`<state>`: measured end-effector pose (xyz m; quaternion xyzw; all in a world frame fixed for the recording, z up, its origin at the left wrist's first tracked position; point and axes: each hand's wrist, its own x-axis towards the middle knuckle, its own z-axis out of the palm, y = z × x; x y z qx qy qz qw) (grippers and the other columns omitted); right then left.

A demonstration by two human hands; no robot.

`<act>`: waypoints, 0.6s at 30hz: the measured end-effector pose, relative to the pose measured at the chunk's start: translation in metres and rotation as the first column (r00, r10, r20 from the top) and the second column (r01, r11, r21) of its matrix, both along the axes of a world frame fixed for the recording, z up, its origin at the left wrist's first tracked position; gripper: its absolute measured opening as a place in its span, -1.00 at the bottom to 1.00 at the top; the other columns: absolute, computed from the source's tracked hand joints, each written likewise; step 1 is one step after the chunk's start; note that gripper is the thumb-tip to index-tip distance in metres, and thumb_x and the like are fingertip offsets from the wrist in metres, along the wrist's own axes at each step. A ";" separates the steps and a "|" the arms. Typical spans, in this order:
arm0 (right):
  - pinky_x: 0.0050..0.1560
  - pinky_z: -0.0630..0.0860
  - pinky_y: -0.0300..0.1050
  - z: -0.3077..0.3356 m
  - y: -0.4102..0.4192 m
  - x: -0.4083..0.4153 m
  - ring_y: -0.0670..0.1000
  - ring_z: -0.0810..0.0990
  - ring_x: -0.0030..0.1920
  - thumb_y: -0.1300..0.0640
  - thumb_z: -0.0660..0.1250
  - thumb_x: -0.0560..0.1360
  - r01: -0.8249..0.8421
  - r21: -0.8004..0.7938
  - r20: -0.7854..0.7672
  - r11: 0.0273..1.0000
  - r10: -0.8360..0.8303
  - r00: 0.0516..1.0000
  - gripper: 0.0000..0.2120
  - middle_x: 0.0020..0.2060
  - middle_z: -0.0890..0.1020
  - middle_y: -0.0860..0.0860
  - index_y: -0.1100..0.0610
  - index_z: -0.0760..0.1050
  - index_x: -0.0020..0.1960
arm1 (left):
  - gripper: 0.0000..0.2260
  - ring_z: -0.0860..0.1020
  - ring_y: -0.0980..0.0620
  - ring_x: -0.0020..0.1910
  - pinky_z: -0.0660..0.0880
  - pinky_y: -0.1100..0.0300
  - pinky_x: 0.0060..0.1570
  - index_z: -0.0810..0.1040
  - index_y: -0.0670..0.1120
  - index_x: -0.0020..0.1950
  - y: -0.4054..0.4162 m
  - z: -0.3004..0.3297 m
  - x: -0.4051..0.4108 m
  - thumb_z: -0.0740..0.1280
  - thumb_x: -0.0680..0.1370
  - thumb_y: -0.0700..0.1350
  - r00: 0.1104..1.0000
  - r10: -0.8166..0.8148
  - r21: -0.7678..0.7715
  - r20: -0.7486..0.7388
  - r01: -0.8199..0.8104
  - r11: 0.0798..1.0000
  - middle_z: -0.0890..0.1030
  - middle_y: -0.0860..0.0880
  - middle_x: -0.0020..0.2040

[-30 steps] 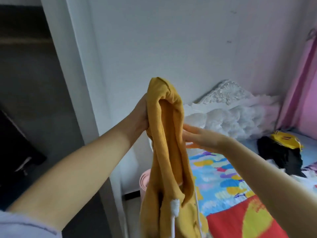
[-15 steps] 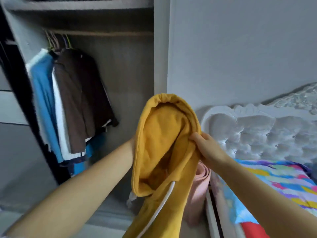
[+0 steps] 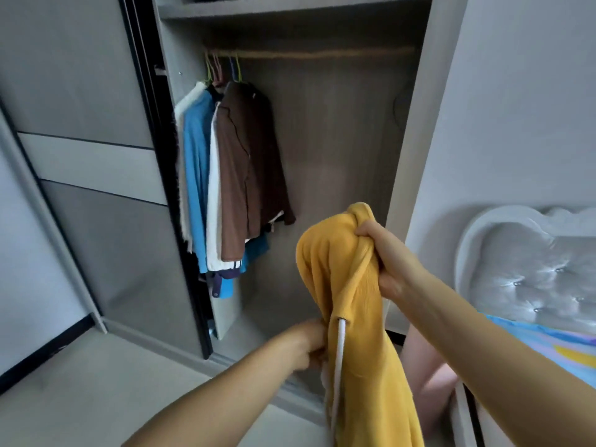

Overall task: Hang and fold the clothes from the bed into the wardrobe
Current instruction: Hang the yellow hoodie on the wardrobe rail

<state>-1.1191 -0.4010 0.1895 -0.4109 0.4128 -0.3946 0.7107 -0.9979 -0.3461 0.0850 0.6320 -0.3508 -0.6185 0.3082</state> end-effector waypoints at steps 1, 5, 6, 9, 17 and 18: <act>0.17 0.50 0.23 0.006 -0.005 0.008 0.26 0.57 0.10 0.04 0.40 0.39 -0.002 -0.030 -0.019 1.000 0.001 1.000 -0.49 0.13 0.56 0.21 0.12 0.36 0.29 | -0.80 0.56 -0.03 -0.27 0.58 0.08 -0.18 0.56 -0.11 -0.13 -0.008 0.003 0.012 0.22 0.62 -0.09 0.997 0.008 0.026 -0.080 -0.006 1.000 0.62 -0.08 -0.33; -0.11 0.60 0.06 0.037 -0.032 0.026 0.20 0.59 0.02 0.12 0.34 0.44 0.074 -0.169 -0.271 0.983 -0.119 0.955 -0.67 0.04 0.57 0.16 0.10 0.40 0.17 | -0.88 0.56 -0.12 -0.26 0.51 -0.06 -0.23 0.52 -0.22 -0.14 -0.050 0.036 0.080 0.24 0.58 -0.26 0.932 0.183 0.088 -0.314 -0.163 0.983 0.63 -0.17 -0.40; -0.12 0.59 0.07 0.040 -0.039 0.029 0.20 0.58 0.00 0.16 0.31 0.45 0.103 -0.191 -0.335 0.976 -0.163 0.928 -0.68 0.02 0.57 0.15 0.13 0.40 0.19 | -0.90 0.57 -0.13 -0.25 0.50 -0.09 -0.23 0.51 -0.24 -0.14 -0.060 0.046 0.101 0.25 0.55 -0.28 0.928 0.199 0.092 -0.316 -0.179 0.980 0.63 -0.19 -0.35; 0.16 0.52 0.21 0.036 -0.056 0.040 0.21 0.55 0.06 0.18 0.30 0.50 0.167 -0.230 -0.517 0.959 -0.266 0.814 -0.67 0.05 0.53 0.15 0.13 0.36 0.24 | -0.91 0.58 -0.11 -0.29 0.57 0.00 -0.27 0.51 -0.19 -0.23 -0.086 0.071 0.148 0.27 0.47 -0.29 0.950 0.098 0.020 -0.296 -0.096 0.995 0.59 -0.14 -0.29; -0.08 0.52 -0.04 0.040 -0.090 0.084 0.06 0.54 -0.05 0.10 0.26 0.55 0.249 -0.373 -0.563 0.894 -0.431 0.705 -0.74 -0.01 0.51 0.07 0.07 0.31 0.20 | -0.82 0.60 -0.01 -0.20 0.50 0.25 -0.31 0.63 -0.15 -0.04 -0.133 0.074 0.181 0.45 0.44 -0.08 0.703 -0.413 -0.059 0.579 0.541 0.839 0.63 -0.07 -0.19; -0.14 0.52 -0.08 0.039 -0.097 0.087 0.05 0.54 -0.05 0.09 0.25 0.55 0.234 -0.386 -0.582 0.892 -0.433 0.688 -0.75 -0.01 0.51 0.07 0.07 0.31 0.20 | -0.77 0.58 -0.01 -0.22 0.48 0.24 -0.27 0.62 -0.17 0.00 -0.143 0.078 0.183 0.45 0.44 -0.05 0.730 -0.310 -0.154 0.608 0.492 0.857 0.62 -0.07 -0.20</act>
